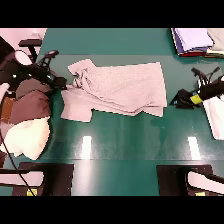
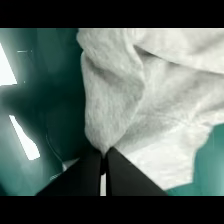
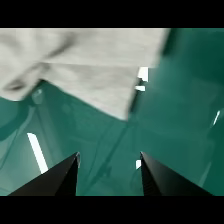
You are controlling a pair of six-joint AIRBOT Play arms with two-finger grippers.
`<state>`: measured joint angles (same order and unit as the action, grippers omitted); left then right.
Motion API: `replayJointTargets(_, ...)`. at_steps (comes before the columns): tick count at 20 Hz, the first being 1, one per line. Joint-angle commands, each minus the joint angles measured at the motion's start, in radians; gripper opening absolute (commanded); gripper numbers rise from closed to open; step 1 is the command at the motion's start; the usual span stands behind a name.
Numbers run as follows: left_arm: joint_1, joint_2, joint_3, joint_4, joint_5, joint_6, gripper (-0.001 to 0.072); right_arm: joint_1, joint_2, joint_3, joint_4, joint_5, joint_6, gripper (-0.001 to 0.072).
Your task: Fold the shirts.
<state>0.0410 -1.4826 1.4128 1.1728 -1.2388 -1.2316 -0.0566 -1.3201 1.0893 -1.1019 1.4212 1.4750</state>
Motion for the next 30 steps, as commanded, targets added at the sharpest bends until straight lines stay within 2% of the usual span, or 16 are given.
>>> replayJointTargets(1, 0.017, 0.077, 0.005, -0.016, -0.037, 0.000, 0.0025, -0.068, -0.007, -0.163, 0.014, -0.100, 0.002, 0.0457)
replayJointTargets(6, 0.017, 0.080, 0.005, -0.158, -0.035, 0.001, 0.0025, -0.023, -0.091, -0.273, 0.225, -0.229, -0.079, 0.0446)
replayJointTargets(9, 0.017, 0.080, 0.005, -0.169, -0.038, 0.000, 0.0025, 0.064, -0.157, -0.229, 0.246, -0.277, -0.081, 0.0425)
replayJointTargets(10, 0.017, 0.080, 0.005, -0.169, -0.039, 0.000, 0.0025, 0.089, -0.177, -0.205, 0.246, -0.288, -0.080, 0.0394)
replayJointTargets(11, 0.017, 0.080, 0.005, -0.169, -0.044, 0.000, 0.0025, 0.111, -0.196, -0.181, 0.246, -0.297, -0.080, 0.0305)
replayJointTargets(12, 0.017, 0.080, 0.005, -0.169, -0.051, 0.000, 0.0025, 0.130, -0.213, -0.158, 0.246, -0.305, -0.079, 0.0271)
replayJointTargets(15, 0.017, 0.080, 0.005, -0.179, -0.074, 0.000, 0.0025, 0.167, -0.229, -0.103, 0.242, -0.314, -0.080, 0.0026)
replayJointTargets(16, 0.017, 0.085, 0.006, -0.206, -0.081, 0.000, 0.0025, 0.173, -0.221, -0.086, 0.241, -0.305, -0.080, 0.0008)
replayJointTargets(20, 0.018, 0.197, 0.040, -0.318, -0.020, 0.000, 0.0025, 0.138, -0.079, 0.039, 0.235, -0.243, -0.082, 0.0008)
replayJointTargets(24, 0.018, 0.381, 0.230, -0.317, 0.080, -0.031, 0.0025, 0.045, 0.143, 0.304, 0.235, -0.168, -0.082, 0.0008)
replayJointTargets(27, 0.018, 0.520, 0.396, -0.316, 0.210, -0.051, 0.0025, -0.017, 0.298, 0.531, 0.232, -0.163, -0.082, 0.0007)
replayJointTargets(30, 0.018, 0.625, 0.512, -0.303, 0.301, -0.052, 0.0024, -0.053, 0.406, 0.719, 0.131, -0.164, -0.080, 0.0007)
